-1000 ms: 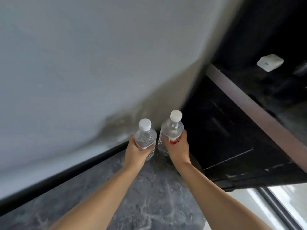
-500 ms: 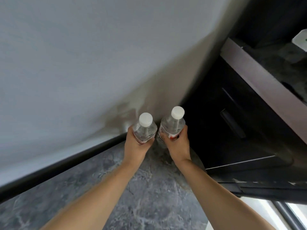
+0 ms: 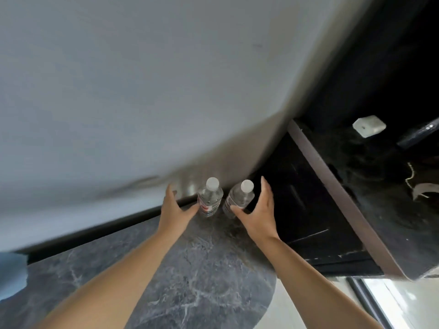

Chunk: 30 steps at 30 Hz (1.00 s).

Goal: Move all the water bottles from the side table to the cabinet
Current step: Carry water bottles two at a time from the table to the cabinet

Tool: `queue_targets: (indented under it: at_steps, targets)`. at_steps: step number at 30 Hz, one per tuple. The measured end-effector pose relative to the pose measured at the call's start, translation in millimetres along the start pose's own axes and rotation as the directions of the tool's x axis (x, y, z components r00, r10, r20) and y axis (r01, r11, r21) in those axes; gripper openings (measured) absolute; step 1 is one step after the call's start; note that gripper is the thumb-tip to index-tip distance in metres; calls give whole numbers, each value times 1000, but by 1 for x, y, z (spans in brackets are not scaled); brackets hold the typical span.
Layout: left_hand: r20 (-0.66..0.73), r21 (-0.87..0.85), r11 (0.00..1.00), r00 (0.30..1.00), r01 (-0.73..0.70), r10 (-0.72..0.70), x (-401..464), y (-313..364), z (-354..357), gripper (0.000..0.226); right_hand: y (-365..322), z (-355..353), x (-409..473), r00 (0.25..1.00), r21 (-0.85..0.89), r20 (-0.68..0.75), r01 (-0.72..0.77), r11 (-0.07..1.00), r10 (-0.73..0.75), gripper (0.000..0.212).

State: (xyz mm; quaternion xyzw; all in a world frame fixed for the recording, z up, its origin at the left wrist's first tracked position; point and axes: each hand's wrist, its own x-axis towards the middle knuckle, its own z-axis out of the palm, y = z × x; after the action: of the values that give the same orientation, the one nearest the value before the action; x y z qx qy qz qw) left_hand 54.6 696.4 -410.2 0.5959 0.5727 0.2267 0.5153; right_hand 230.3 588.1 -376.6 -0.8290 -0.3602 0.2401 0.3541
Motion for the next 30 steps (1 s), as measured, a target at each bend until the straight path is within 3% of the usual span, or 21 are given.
queue_targets:
  at_steps: [5,10,14,17,21,26,30]
  targets:
    - [-62,78,992,992,-104,109,-45,69,-83,65,-100,-31,-32,939,-285,101,345,894,-330,71]
    - [-137,229,951,961,-206,241,-105,118,-179,42,-205,-32,-72,803,-327,322,591,738,-501,47]
    - [-120,452,875,960,-175,254,-163,130,-255,37,-272,-16,-121,706,-451,522,704,548,-478,48]
    - [-137,494,863,970,-109,201,-215,120,-299,35,-308,3,-169,677,-551,623,735,395,-391,50]
    - [-224,538,843,967,20,120,-303,80,-357,38,-339,38,-258,609,-526,695,793,306,-382,47]
    - [-380,601,780,921,174,88,-409,27,-439,27,-374,94,-367,424,-395,803,905,158,-418,48]
    - [-488,605,735,872,307,37,-489,-12,-499,37,-410,147,-454,238,-260,870,966,8,-433,50]
